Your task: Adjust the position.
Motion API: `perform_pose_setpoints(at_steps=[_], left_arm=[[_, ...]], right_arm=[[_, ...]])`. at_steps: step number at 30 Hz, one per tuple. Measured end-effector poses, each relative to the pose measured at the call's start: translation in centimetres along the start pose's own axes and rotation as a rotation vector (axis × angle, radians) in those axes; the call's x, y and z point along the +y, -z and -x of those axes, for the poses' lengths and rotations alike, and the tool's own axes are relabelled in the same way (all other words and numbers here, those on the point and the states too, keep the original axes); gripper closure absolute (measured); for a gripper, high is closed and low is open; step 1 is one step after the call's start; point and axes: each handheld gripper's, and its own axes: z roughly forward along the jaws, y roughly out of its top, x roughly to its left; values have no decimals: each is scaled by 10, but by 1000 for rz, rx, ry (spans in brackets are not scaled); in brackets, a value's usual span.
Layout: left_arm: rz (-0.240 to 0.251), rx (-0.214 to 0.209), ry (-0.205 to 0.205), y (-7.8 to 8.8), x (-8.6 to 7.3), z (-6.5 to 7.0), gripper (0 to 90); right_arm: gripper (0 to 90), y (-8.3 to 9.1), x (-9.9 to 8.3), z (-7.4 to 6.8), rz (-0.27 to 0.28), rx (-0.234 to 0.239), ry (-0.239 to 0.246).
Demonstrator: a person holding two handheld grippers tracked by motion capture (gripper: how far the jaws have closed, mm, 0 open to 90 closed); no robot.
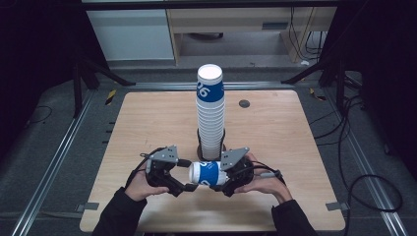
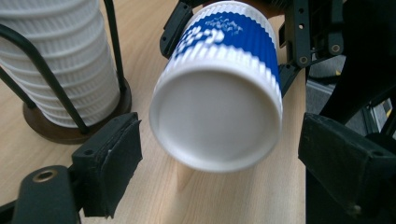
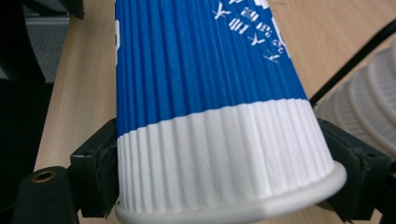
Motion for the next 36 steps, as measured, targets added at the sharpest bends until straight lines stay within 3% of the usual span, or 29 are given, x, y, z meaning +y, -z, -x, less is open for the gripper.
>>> perform_pose_setpoints(at_steps=[10, 17, 26, 30, 36], left_arm=[[-115, -6, -28, -21, -2, 1, 161], [-140, -20, -47, -28, -3, 2, 225], [-136, -22, -45, -26, -3, 2, 247], [-144, -9, -48, -24, -4, 0, 247], [-110, 17, -32, -13, -7, -6, 246]], right_arm=[[148, -15, 3, -7, -56, 28, 49], [148, -20, 4, -10, -77, 40, 64], [132, -21, 4, -11, -76, 38, 67], [83, -19, 4, -10, -61, 48, 45], [72, -2, 4, -4, 15, 21, -8]])
